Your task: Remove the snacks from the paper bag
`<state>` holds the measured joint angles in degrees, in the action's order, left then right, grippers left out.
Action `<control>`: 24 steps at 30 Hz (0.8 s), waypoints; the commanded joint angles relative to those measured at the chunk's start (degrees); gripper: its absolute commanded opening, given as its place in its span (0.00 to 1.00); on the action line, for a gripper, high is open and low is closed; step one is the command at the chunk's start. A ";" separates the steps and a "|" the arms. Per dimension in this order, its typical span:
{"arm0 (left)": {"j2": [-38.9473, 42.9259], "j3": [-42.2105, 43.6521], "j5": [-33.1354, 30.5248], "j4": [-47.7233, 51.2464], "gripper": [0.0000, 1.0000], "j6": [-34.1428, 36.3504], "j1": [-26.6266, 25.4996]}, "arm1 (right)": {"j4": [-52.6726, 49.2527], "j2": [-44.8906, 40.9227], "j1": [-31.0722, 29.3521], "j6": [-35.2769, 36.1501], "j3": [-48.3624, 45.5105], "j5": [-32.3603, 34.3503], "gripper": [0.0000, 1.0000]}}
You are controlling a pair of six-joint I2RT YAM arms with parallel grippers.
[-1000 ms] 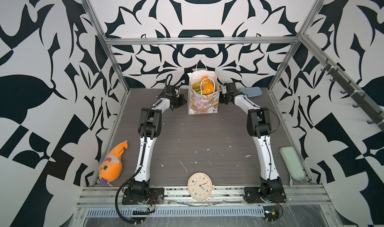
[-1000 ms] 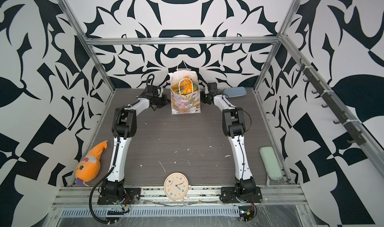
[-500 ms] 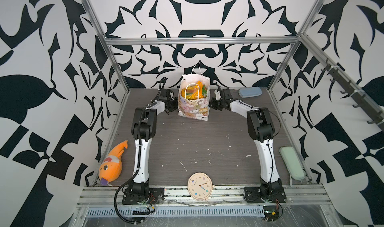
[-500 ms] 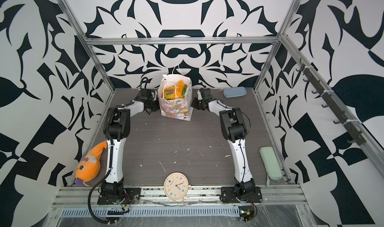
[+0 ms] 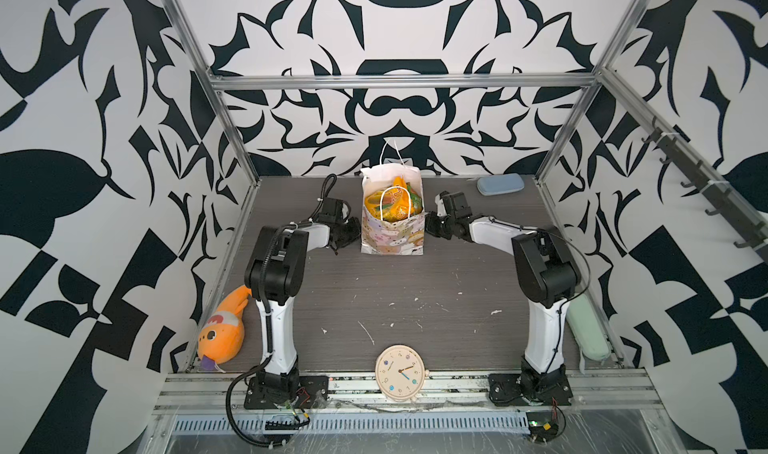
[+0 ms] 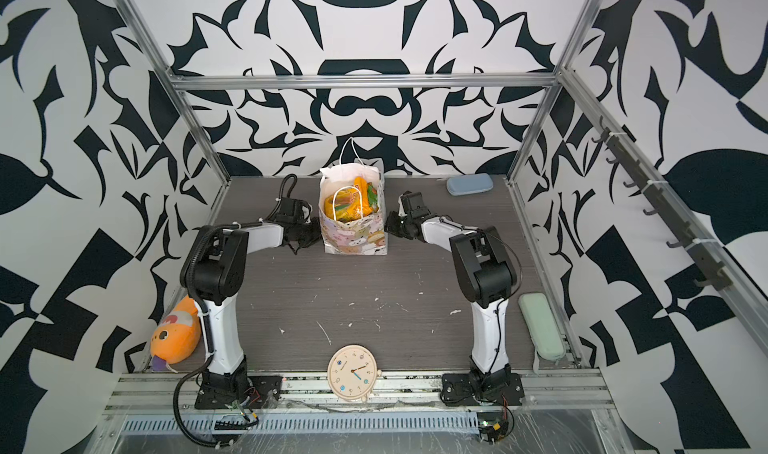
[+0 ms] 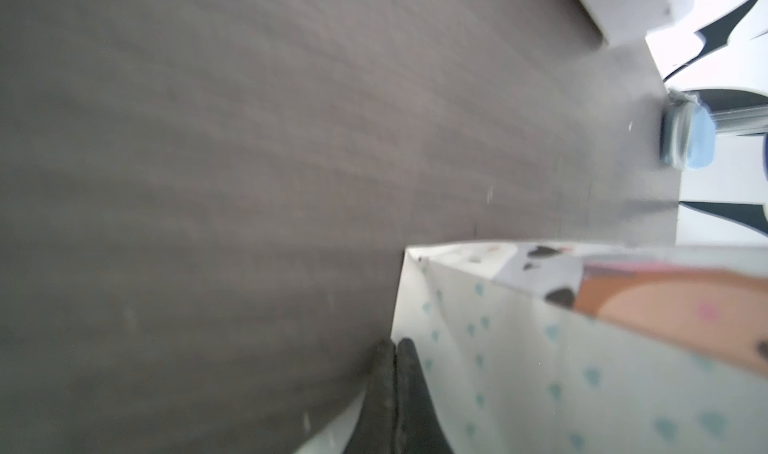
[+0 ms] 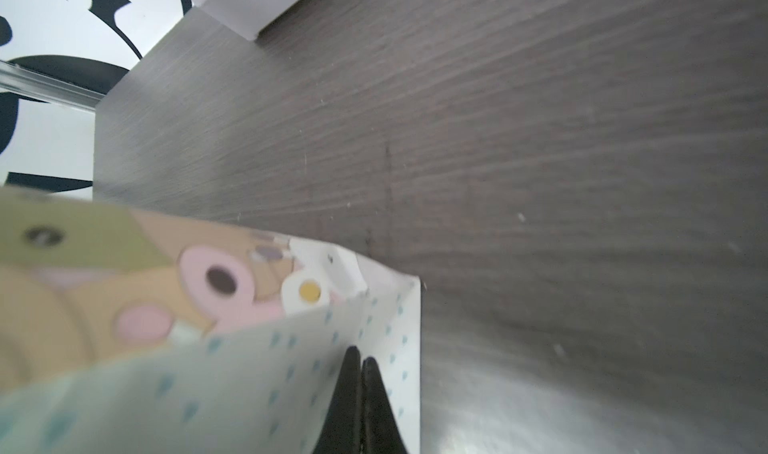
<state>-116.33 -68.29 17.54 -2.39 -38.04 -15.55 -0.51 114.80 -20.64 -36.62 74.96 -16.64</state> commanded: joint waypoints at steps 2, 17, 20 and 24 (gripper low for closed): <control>4.78 5.79 -2.23 -1.47 0.00 -4.38 -3.52 | -3.63 -4.49 1.84 3.23 -1.13 3.24 0.07; 8.08 7.57 -8.41 -1.08 0.00 -1.52 -6.56 | -11.54 -18.45 16.13 12.45 -6.58 0.92 0.55; 6.65 5.21 -9.18 0.58 0.00 0.79 -6.49 | -14.05 -17.91 16.43 15.97 -5.54 -0.81 0.45; 3.64 1.11 -9.21 2.23 0.00 2.30 -6.51 | -12.80 -19.76 16.40 15.43 -6.18 -2.78 0.44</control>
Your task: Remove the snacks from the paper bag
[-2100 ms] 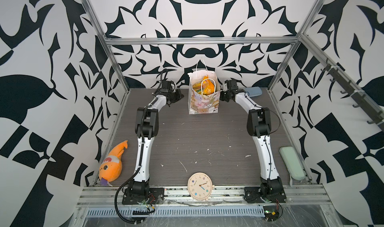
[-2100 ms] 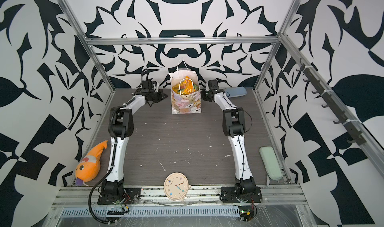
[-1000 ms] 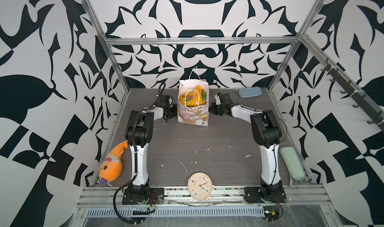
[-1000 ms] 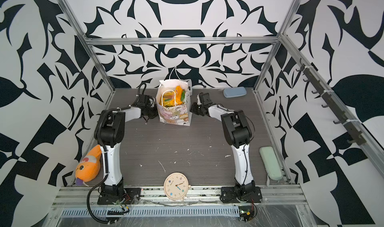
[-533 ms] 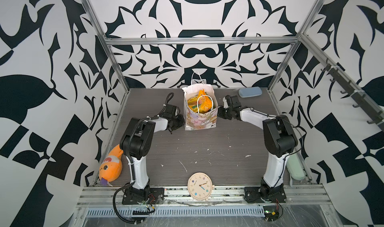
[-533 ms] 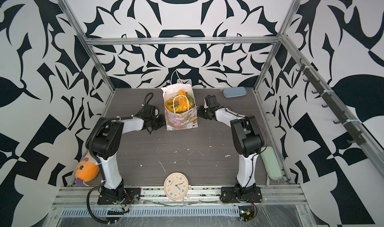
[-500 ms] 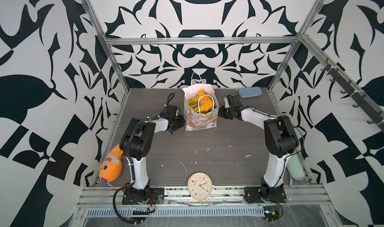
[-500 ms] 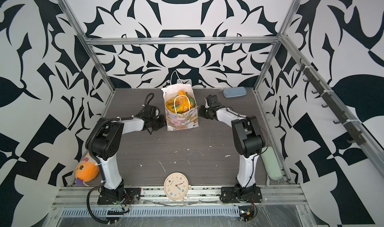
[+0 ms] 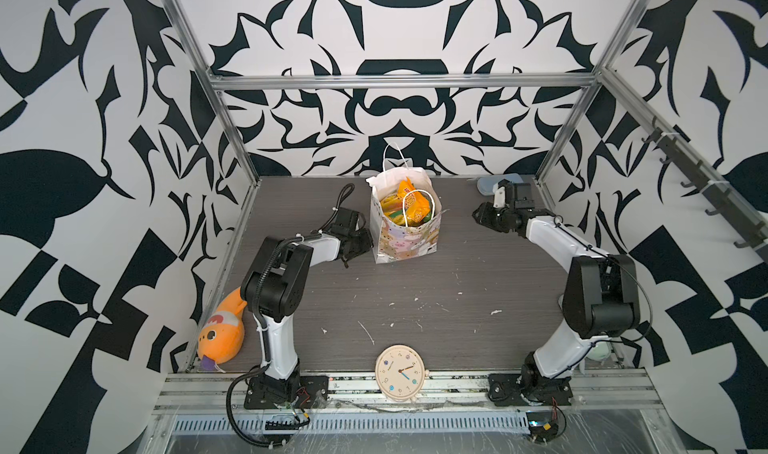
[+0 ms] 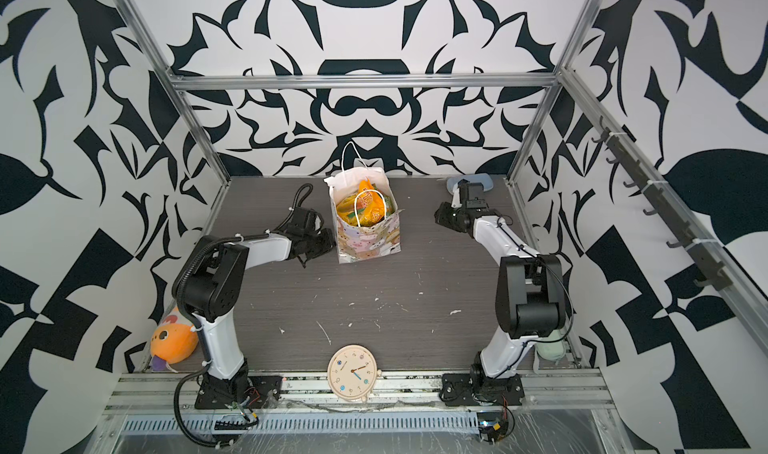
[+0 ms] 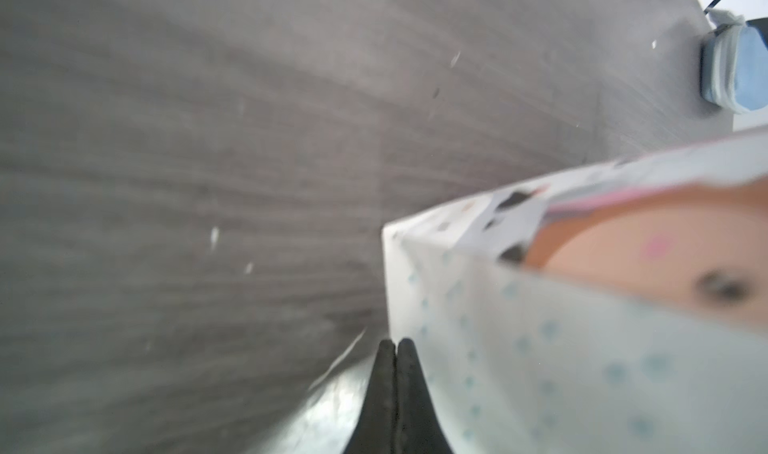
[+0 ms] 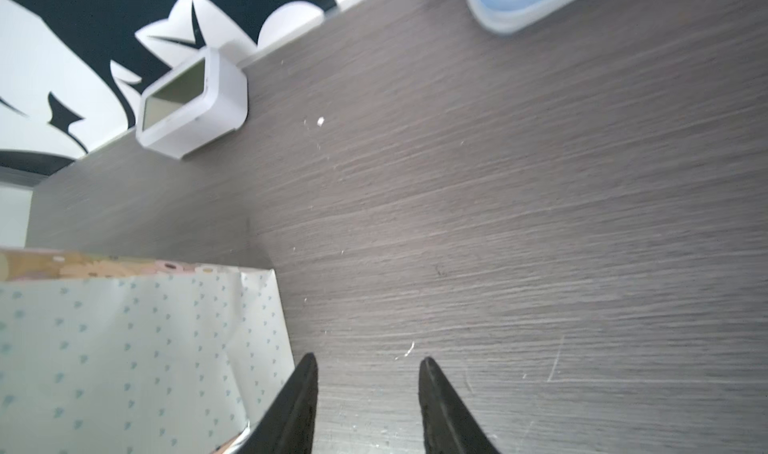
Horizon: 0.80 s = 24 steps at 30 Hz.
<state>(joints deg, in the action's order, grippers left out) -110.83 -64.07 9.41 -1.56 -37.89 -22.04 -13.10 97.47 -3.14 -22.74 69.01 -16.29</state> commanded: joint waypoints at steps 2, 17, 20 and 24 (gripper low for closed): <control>-3.49 -4.97 -0.84 1.21 0.00 2.55 0.04 | 1.92 -5.01 -1.08 1.65 -1.85 -0.86 0.47; -6.47 -12.57 -0.36 3.48 0.00 3.35 -0.16 | -2.69 -4.48 1.32 -0.71 0.42 -4.21 0.45; -1.35 -8.30 -3.72 4.24 0.00 4.39 -0.12 | -1.62 -5.13 0.48 1.57 -0.43 -5.97 0.50; 7.25 -4.14 -8.73 5.92 0.00 7.72 -0.15 | -0.95 -7.07 -1.10 2.09 0.23 -5.70 0.50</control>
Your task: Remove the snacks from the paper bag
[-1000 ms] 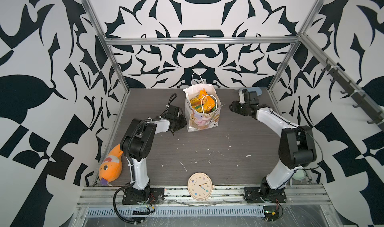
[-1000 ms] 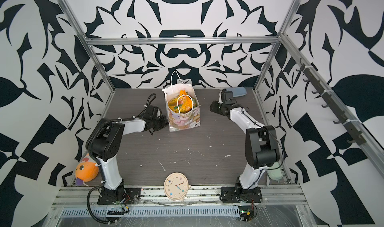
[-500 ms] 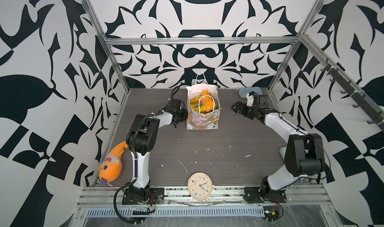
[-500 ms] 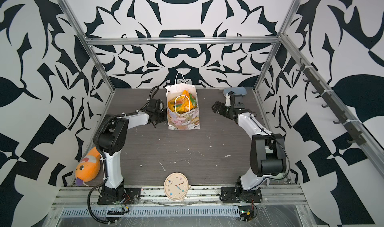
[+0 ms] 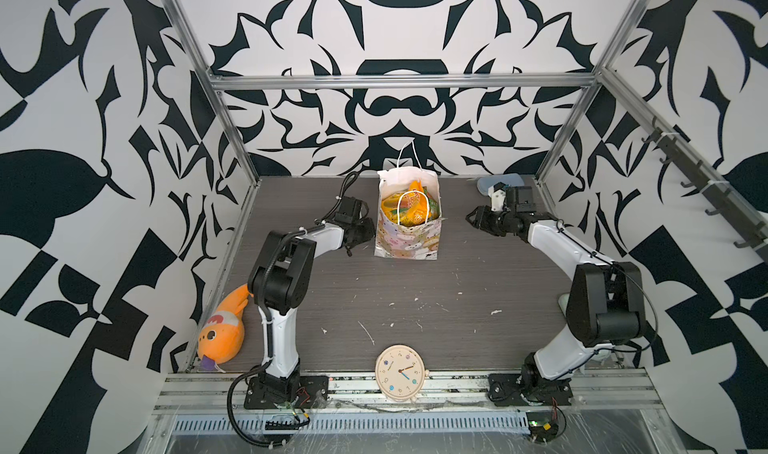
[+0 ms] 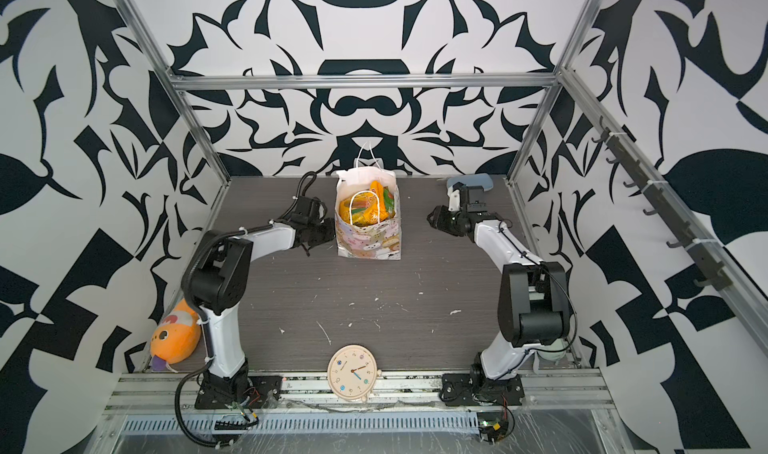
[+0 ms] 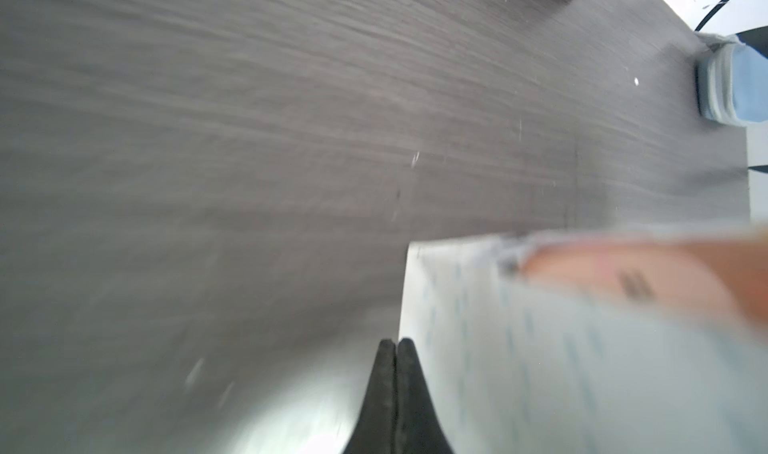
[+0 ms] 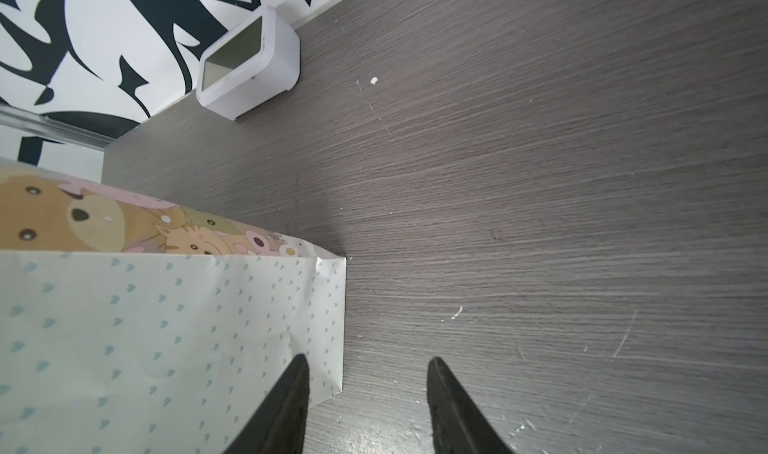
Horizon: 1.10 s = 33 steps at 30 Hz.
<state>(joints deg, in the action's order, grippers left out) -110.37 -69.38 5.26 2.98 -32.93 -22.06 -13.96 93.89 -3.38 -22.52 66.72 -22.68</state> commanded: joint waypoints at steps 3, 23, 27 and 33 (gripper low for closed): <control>12.37 1.56 -7.02 3.91 0.02 6.15 0.01 | -2.88 -4.44 -2.08 1.71 5.70 0.14 0.48; 31.06 -6.95 3.79 14.76 0.56 16.69 1.25 | -32.14 5.78 -22.66 8.63 48.44 15.62 0.44; 28.70 -14.46 3.70 21.61 0.56 15.85 -0.22 | -33.09 8.40 -22.94 5.44 50.60 16.60 0.42; 26.12 -18.43 3.50 23.39 0.62 18.04 -1.84 | -46.77 18.48 -26.92 7.55 66.63 21.04 0.54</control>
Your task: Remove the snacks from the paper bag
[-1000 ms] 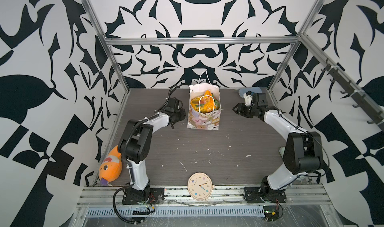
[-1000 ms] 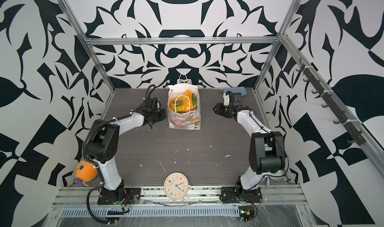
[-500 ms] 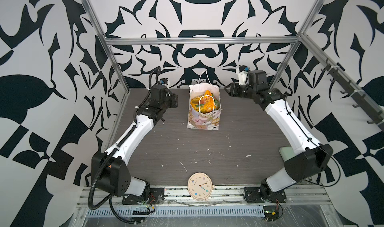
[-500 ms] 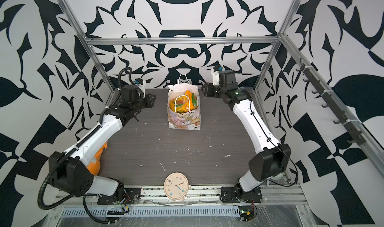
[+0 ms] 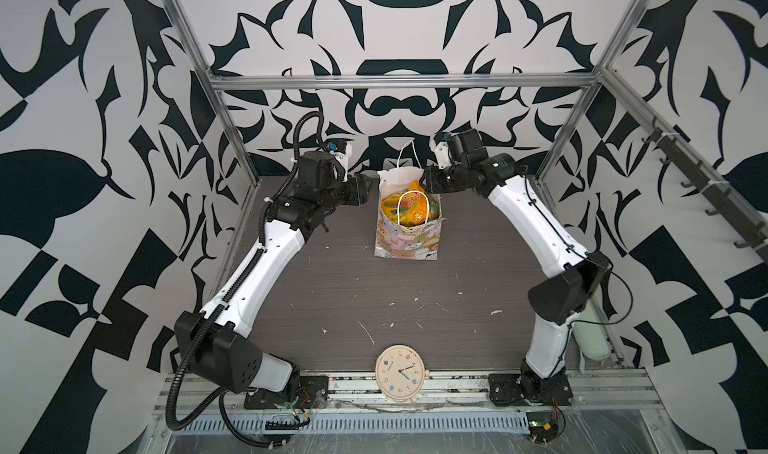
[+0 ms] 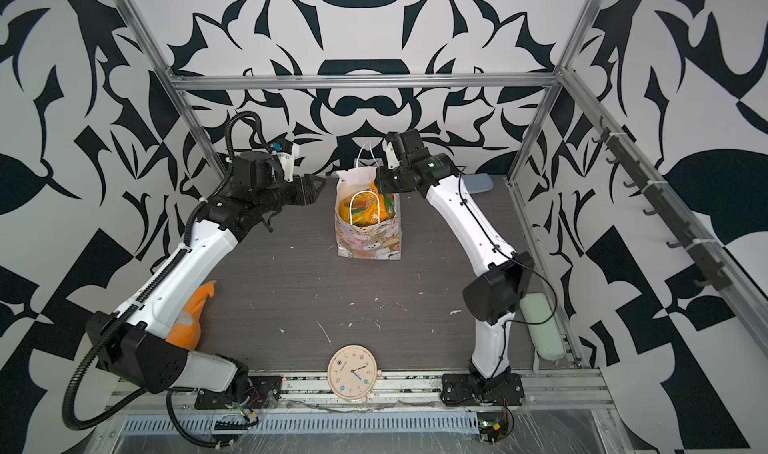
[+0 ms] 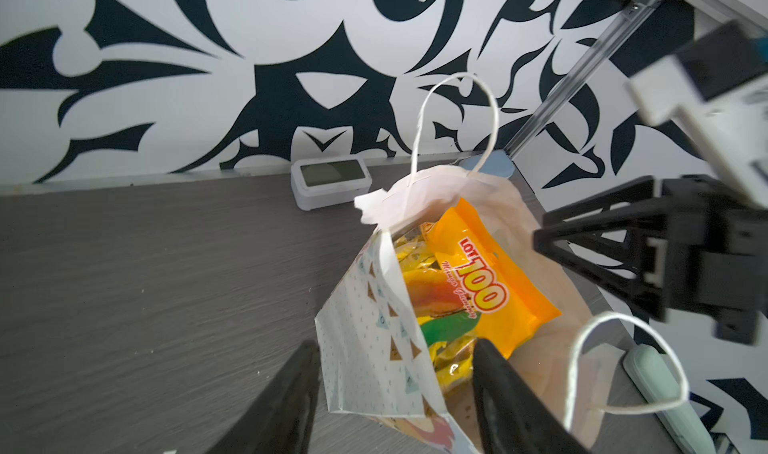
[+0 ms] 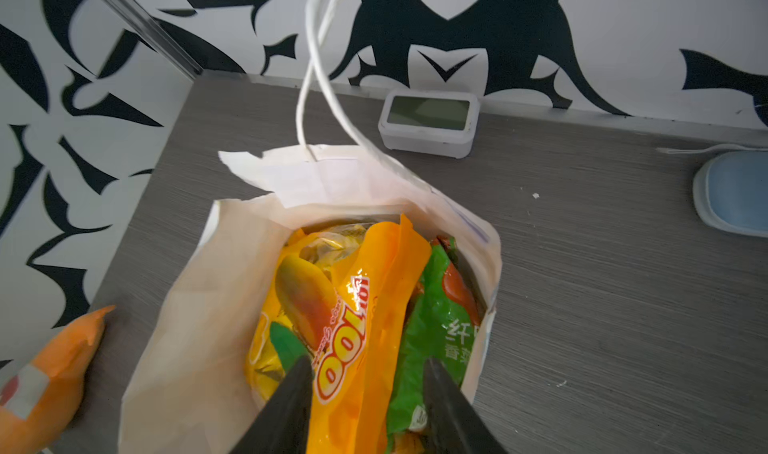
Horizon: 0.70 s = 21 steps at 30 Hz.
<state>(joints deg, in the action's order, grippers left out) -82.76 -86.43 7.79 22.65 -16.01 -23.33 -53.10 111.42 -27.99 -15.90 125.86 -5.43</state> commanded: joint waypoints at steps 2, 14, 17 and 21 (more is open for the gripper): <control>-2.26 -1.09 -0.05 3.58 0.63 1.66 -1.14 | -12.20 4.58 -3.32 0.75 12.83 7.24 0.59; -2.90 6.02 -2.81 1.00 0.65 2.45 -2.17 | -16.93 12.07 -4.05 -1.18 18.52 10.20 0.66; -3.20 6.79 -3.64 0.45 0.65 2.39 -2.20 | -15.60 12.24 -4.04 -1.00 16.82 8.23 0.66; -3.47 7.35 -3.97 -0.11 0.65 2.34 -2.16 | -14.38 13.26 -4.15 -1.64 16.12 4.42 0.62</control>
<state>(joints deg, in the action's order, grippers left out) -86.02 -80.07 4.73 23.46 -13.87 -25.41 -68.34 125.10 -31.97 -16.71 142.06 1.30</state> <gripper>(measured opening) 0.646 0.626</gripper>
